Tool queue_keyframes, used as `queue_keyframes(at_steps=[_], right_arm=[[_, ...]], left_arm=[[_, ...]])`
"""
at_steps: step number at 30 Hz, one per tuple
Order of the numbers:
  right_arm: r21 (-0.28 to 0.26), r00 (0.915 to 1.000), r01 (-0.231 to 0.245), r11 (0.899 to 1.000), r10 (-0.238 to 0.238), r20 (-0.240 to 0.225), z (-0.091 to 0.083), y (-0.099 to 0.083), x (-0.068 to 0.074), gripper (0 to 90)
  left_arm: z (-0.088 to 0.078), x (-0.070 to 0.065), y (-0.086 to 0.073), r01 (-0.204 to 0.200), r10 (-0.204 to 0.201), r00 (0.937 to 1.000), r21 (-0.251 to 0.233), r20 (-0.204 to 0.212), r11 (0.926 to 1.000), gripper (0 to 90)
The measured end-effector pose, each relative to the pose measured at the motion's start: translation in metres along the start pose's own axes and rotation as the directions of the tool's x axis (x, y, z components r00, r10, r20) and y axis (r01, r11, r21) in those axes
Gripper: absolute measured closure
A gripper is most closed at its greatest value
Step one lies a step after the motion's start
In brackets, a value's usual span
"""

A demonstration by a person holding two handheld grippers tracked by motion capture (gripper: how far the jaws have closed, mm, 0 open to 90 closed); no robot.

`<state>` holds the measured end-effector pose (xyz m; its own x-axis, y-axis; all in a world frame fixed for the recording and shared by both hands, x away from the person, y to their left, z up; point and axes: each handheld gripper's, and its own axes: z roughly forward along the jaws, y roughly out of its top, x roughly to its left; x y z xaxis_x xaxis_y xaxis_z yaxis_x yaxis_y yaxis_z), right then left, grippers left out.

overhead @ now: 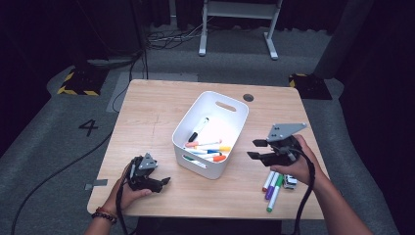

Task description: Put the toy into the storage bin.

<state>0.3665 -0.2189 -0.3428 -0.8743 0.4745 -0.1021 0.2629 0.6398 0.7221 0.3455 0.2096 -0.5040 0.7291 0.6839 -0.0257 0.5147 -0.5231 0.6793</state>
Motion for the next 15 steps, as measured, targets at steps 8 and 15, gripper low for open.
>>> queue_keyframes(at_steps=[8, 15], right_arm=[[0.101, 0.9839, -0.166, 0.981, 0.158, 0.083, 0.015, -0.069, -0.024, 52.5], [0.166, 0.9558, -0.278, 0.946, 0.255, 0.147, 0.035, -0.105, -0.047, 47.5]], left_arm=[[0.0, 0.0, 0.0, 0.001, -0.001, 1.0, 0.001, 0.001, 1.0, 15.4], [0.0, 0.0, 0.0, 0.001, -0.001, 1.0, 0.001, 0.001, 1.0, 15.4]])
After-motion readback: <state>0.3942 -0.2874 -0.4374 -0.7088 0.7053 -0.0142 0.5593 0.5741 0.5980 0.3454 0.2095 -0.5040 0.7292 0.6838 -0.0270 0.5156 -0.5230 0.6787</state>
